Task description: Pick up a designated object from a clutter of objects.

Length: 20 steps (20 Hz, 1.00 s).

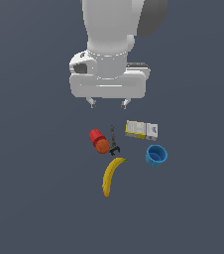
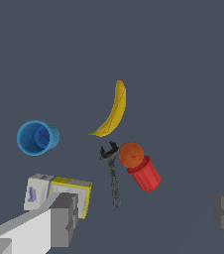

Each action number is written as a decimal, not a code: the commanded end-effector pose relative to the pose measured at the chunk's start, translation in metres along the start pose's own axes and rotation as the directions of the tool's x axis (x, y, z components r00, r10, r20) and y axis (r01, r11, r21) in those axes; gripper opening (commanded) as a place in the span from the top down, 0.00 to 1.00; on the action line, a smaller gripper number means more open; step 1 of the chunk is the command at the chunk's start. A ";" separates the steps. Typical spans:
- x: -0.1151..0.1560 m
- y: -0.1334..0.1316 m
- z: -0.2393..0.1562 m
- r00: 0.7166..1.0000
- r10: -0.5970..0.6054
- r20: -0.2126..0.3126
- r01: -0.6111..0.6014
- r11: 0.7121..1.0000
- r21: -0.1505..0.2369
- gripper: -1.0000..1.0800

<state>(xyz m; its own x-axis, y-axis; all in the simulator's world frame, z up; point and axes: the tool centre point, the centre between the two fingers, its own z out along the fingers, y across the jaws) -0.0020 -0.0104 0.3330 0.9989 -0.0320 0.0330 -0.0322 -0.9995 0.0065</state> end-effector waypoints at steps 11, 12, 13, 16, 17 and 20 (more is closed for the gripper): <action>0.000 0.010 -0.003 1.000 0.031 0.001 -0.031 0.999 0.011 0.38; 0.000 0.009 -0.003 1.000 0.031 0.001 -0.031 0.999 0.012 0.38; 0.001 0.009 -0.003 0.999 0.033 0.003 -0.033 0.999 0.012 0.38; 0.004 0.007 -0.001 0.999 0.040 0.011 -0.040 0.999 0.016 0.38; 0.005 0.005 0.000 0.999 0.043 0.016 -0.044 0.999 0.018 0.38; 0.010 0.000 0.004 0.998 0.058 0.033 -0.059 0.998 0.026 0.38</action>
<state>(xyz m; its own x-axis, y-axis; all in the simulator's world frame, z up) 0.0058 -0.0134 0.3314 0.9965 -0.0831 0.0093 -0.0830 -0.9964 -0.0174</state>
